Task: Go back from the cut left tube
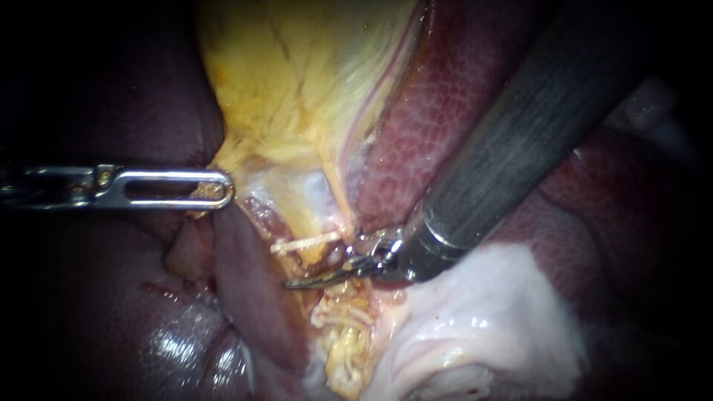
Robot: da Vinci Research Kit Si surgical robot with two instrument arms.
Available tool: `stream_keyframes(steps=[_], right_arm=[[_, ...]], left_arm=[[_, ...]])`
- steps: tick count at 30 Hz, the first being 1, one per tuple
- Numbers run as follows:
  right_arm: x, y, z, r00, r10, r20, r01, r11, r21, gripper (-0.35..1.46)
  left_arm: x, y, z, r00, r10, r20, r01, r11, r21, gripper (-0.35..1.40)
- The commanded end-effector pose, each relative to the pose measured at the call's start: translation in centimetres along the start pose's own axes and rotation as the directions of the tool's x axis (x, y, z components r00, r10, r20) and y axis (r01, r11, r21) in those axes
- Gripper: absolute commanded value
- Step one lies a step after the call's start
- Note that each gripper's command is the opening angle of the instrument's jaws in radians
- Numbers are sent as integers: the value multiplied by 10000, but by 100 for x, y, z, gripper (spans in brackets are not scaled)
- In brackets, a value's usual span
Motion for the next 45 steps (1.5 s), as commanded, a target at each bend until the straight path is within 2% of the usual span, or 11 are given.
stream_keyframes(steps=[1,9,10,11,13,14,16,26,32,37,45], right_arm=[[0,0,0,10000,-4,3,4,10000,0,-35],[-3,-7,-2,10000,-18,48,18,10000,6,-35],[-2,-8,-2,10000,-16,28,16,10000,-13,-11],[-2,-10,-3,10000,-9,-78,9,10000,-74,36],[-1,-12,-4,9991,-230,-357,220,9994,-271,89],[0,-12,-4,9970,-571,-528,549,9976,-424,111],[3,-13,-7,9886,-1219,-885,1161,9909,-675,126],[6,-23,-20,9669,-2190,-1305,2025,9707,-1292,140],[-10,-36,-40,9388,-3247,-1147,3100,9419,-1291,143],[-15,-54,-88,9145,-3863,-1205,3673,9174,-1532,143],[8,-79,-173,8801,-4543,-1379,4144,8768,-2439,143]], left_arm=[[0,0,0,10000,2,-2,-2,10000,2,-35],[0,0,0,10000,2,-2,-2,10000,2,-35],[0,0,0,10000,2,-3,-2,10000,3,-35],[0,0,-1,10000,3,-3,-3,10000,3,-35],[0,0,-1,10000,3,-4,-3,10000,4,-35],[0,0,-1,10000,3,-5,-3,10000,4,-35],[0,0,-1,10000,3,-5,-3,10000,5,-35],[0,0,-1,10000,3,-5,-3,10000,5,-35],[0,0,-1,10000,4,-7,-4,10000,6,-35],[0,0,-1,10000,4,-6,-4,10000,6,-35],[0,0,-1,10000,3,-4,-3,10000,4,-35]])
